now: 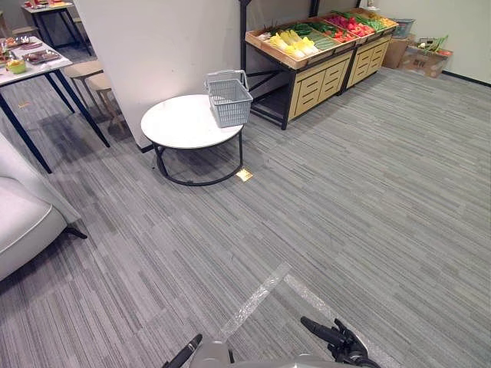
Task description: Pick vegetable in the basket
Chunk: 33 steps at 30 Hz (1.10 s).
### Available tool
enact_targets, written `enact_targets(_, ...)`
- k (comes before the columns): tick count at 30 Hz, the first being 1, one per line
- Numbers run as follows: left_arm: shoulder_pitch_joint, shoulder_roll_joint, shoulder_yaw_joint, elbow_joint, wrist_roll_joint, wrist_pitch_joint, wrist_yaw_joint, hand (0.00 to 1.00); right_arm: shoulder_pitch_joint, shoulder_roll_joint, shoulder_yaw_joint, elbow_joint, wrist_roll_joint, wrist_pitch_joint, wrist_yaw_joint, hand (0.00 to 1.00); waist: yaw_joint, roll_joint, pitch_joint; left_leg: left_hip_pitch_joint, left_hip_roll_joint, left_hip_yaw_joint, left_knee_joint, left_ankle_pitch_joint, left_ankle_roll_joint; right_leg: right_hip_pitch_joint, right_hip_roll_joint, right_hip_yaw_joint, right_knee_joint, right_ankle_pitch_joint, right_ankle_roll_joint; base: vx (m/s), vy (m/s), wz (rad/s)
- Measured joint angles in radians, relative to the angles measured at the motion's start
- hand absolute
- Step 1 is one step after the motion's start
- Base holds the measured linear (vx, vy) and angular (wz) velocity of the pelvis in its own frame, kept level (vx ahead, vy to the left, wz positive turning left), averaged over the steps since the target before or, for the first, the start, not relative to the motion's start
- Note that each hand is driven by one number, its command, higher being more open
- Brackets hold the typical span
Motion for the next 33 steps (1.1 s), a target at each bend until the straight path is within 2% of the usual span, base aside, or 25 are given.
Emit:
enact_targets(2,0.008,-0.012,0.0,-0.002,-0.051,-0.013,-0.018,1.0,-0.003,0.0,0.0,0.003,-0.001,0.006,-0.006,1.0,0.021,0.002,0.01,-0.019,0.0,0.005,-0.047,-0.008,-0.012,0.016,-0.011,0.033,0.0,-0.006,0.002,0.06,0.062,-0.42)
enact_targets(4,0.025,-0.021,0.0,-0.007,-0.074,-0.033,-0.032,1.0,-0.004,0.0,0.0,-0.002,-0.001,0.005,-0.006,1.0,0.025,0.005,0.015,-0.018,-0.002,0.009,-0.194,-0.003,-0.016,0.031,-0.026,0.066,-0.001,-0.016,0.016,0.11,0.139,-0.51)
enact_targets(6,0.032,-0.027,0.001,-0.009,-0.084,-0.046,-0.033,1.0,0.003,0.0,0.0,-0.014,0.0,0.002,-0.005,1.0,0.024,0.007,0.017,-0.016,-0.001,0.003,-0.427,0.051,-0.027,0.046,-0.057,0.099,-0.001,-0.04,0.052,0.24,0.26,-0.36)
enact_targets(7,0.033,-0.028,0.004,-0.01,-0.085,-0.046,-0.034,1.0,0.004,0.0,0.001,-0.014,0.0,0.001,-0.005,1.0,0.023,0.006,0.018,-0.018,0.002,0.001,-0.467,0.078,-0.031,0.053,-0.066,0.108,-0.001,-0.049,0.065,0.3,0.314,-0.38)
enact_targets(8,0.037,-0.03,0.011,-0.01,-0.094,-0.047,-0.037,1.0,0.01,0.0,0.006,-0.015,0.003,-0.002,-0.005,1.0,0.025,0.003,0.017,-0.012,-0.003,0.007,-0.477,0.141,-0.042,0.073,-0.09,0.13,-0.005,-0.069,0.089,0.32,0.325,-0.35)
enact_targets(9,0.045,-0.035,0.025,-0.009,-0.101,-0.05,-0.044,1.0,0.013,0.003,0.009,-0.018,0.008,-0.008,-0.003,1.0,0.024,0.011,0.012,-0.008,-0.019,0.022,-0.453,0.169,-0.008,0.092,-0.109,0.156,-0.022,-0.082,0.108,0.36,0.342,-0.36)
enact_targets(12,0.054,-0.035,0.036,-0.012,-0.106,-0.065,-0.049,1.0,0.019,0.022,0.002,-0.018,0.006,-0.007,0.018,1.0,0.03,-0.004,-0.001,-0.009,-0.03,0.071,-0.371,0.07,0.018,0.118,-0.113,0.23,0.01,-0.071,0.106,0.43,0.28,-0.31)
enact_targets(14,0.055,-0.027,0.038,-0.01,-0.105,-0.065,-0.05,1.0,0.032,0.046,-0.046,-0.016,-0.019,-0.006,0.019,1.0,0.042,-0.016,-0.022,0.038,-0.039,0.114,-0.349,0.017,0.053,0.169,-0.114,0.246,0.05,-0.042,0.112,0.44,0.203,-0.4)
enact_targets(15,0.055,-0.023,0.038,-0.006,-0.104,-0.065,-0.049,1.0,0.036,0.054,-0.062,-0.014,-0.023,-0.006,0.019,1.0,0.042,-0.02,-0.031,0.048,-0.045,0.12,-0.351,0.01,0.059,0.176,-0.115,0.245,0.053,-0.033,0.11,0.35,0.156,-0.3)
enact_targets(16,0.051,-0.01,0.021,0.002,-0.102,-0.063,-0.05,1.0,0.041,0.065,-0.104,-0.005,-0.023,-0.006,0.016,1.0,0.04,-0.038,-0.05,0.079,-0.067,0.13,-0.364,0.004,0.063,0.178,-0.134,0.249,0.063,-0.012,0.109,0.22,0.117,-0.18)
enact_targets(18,0.049,0.015,-0.028,0.015,-0.095,-0.05,-0.05,1.0,0.05,0.074,-0.141,0.016,-0.021,-0.008,0.011,1.0,0.033,-0.044,-0.084,0.119,-0.111,0.12,-0.413,-0.001,0.065,0.144,-0.16,0.26,0.155,0.01,0.122,0.23,0.144,-0.1)
enact_targets(19,0.038,0.037,-0.062,0.03,-0.072,-0.042,-0.051,1.0,0.044,0.067,-0.142,0.032,-0.021,-0.008,0.01,1.0,0.02,-0.059,-0.101,0.142,-0.144,0.116,-0.454,-0.009,0.065,0.07,-0.18,0.271,0.303,0.037,0.155,0.27,0.163,0.04)
enact_targets(20,0.028,0.052,-0.087,0.044,-0.058,-0.038,-0.051,1.0,0.043,0.062,-0.142,0.033,-0.021,-0.005,0.01,1.0,0.014,-0.061,-0.101,0.166,-0.167,0.117,-0.482,-0.015,0.065,0.017,-0.193,0.287,0.418,0.082,0.195,0.31,0.149,0.08)
enact_targets(21,0.023,0.062,-0.116,0.049,-0.04,-0.026,-0.049,1.0,0.042,0.048,-0.144,0.031,-0.016,-0.005,0.011,1.0,0.006,-0.051,-0.092,0.22,-0.19,0.112,-0.533,-0.017,0.072,-0.042,-0.211,0.281,0.549,0.196,0.217,0.23,0.061,0.05)
enact_targets(22,0.025,0.064,-0.126,0.05,-0.031,-0.022,-0.049,1.0,0.042,0.038,-0.144,0.031,-0.013,-0.006,0.009,1.0,0.002,-0.042,-0.091,0.246,-0.196,0.108,-0.557,-0.016,0.074,-0.068,-0.216,0.275,0.606,0.242,0.208,0.26,0.047,0.09)
enact_targets(23,0.021,0.066,-0.136,0.057,-0.013,-0.017,-0.047,1.0,0.033,0.03,-0.14,0.028,-0.002,-0.008,0.005,1.0,-0.012,-0.036,-0.091,0.296,-0.204,0.091,-0.598,-0.015,0.08,-0.139,-0.216,0.237,0.71,0.198,0.166,0.27,0.037,0.18)
enact_targets(24,0.017,0.068,-0.14,0.059,0.001,-0.014,-0.047,1.0,0.026,0.033,-0.139,0.029,0.016,-0.013,0.003,1.0,-0.019,-0.034,-0.086,0.314,-0.203,0.082,-0.618,-0.012,0.091,-0.181,-0.215,0.199,0.736,0.136,0.127,0.27,0.025,0.23)
enact_targets(25,0.016,0.069,-0.14,0.058,0.003,-0.01,-0.046,1.0,0.023,0.036,-0.139,0.026,0.027,-0.015,0.002,1.0,-0.021,-0.03,-0.083,0.336,-0.202,0.076,-0.631,-0.014,0.094,-0.21,-0.212,0.173,0.736,0.103,0.118,0.35,-0.044,0.24)
enact_targets(26,0.013,0.069,-0.136,0.049,0.02,0.001,-0.045,1.0,0.022,0.035,-0.141,0.003,0.062,-0.018,0.002,1.0,-0.026,-0.024,-0.064,0.375,-0.191,0.058,-0.657,-0.026,0.087,-0.287,-0.195,0.11,0.709,0.05,0.107,0.3,-0.083,0.27)
enact_targets(27,0.012,0.064,-0.133,0.045,0.033,0.004,-0.04,1.0,0.024,0.04,-0.141,-0.024,0.085,-0.028,0.001,1.0,-0.03,-0.02,-0.049,0.396,-0.171,0.048,-0.657,-0.043,0.084,-0.328,-0.183,0.069,0.661,0.029,0.098,0.32,-0.115,0.33)
enact_targets(28,0.009,0.06,-0.13,0.042,0.04,0.003,-0.037,1.0,0.025,0.043,-0.141,-0.037,0.098,-0.041,0.0,1.0,-0.034,-0.007,-0.037,0.414,-0.156,0.035,-0.659,-0.054,0.079,-0.345,-0.177,0.036,0.615,0.022,0.09,0.36,-0.15,0.46)
enact_targets(29,0.003,0.052,-0.125,0.041,0.056,0.001,-0.037,1.0,0.035,0.04,-0.139,-0.053,0.1,-0.068,-0.005,1.0,-0.034,0.005,-0.019,0.444,-0.122,0.017,-0.661,-0.08,0.058,-0.381,-0.163,-0.016,0.503,0.024,0.087,0.46,-0.205,0.58)
enact_targets(31,0.003,0.048,-0.11,0.042,0.072,0.001,-0.037,1.0,0.046,0.034,-0.127,-0.059,0.098,-0.104,-0.011,1.0,-0.034,0.013,-0.015,0.489,-0.076,-0.022,-0.67,-0.12,0.016,-0.417,-0.145,-0.04,0.273,0.073,0.094,0.48,-0.259,0.7)
enact_targets(32,0.003,0.046,-0.087,0.044,0.08,0.0,-0.038,1.0,0.06,0.029,-0.111,-0.056,0.097,-0.126,-0.012,1.0,-0.033,0.006,-0.013,0.52,-0.06,-0.053,-0.68,-0.152,-0.011,-0.413,-0.135,-0.009,0.086,0.142,0.11,0.58,-0.371,0.79)
enact_targets(33,-0.002,0.028,-0.067,0.05,0.081,-0.001,-0.03,1.0,0.074,0.014,-0.107,-0.045,0.097,-0.133,-0.012,1.0,-0.034,0.01,-0.01,0.559,-0.038,-0.087,-0.691,-0.182,-0.019,-0.392,-0.115,0.004,0.067,0.309,0.098,0.62,-0.384,0.73)
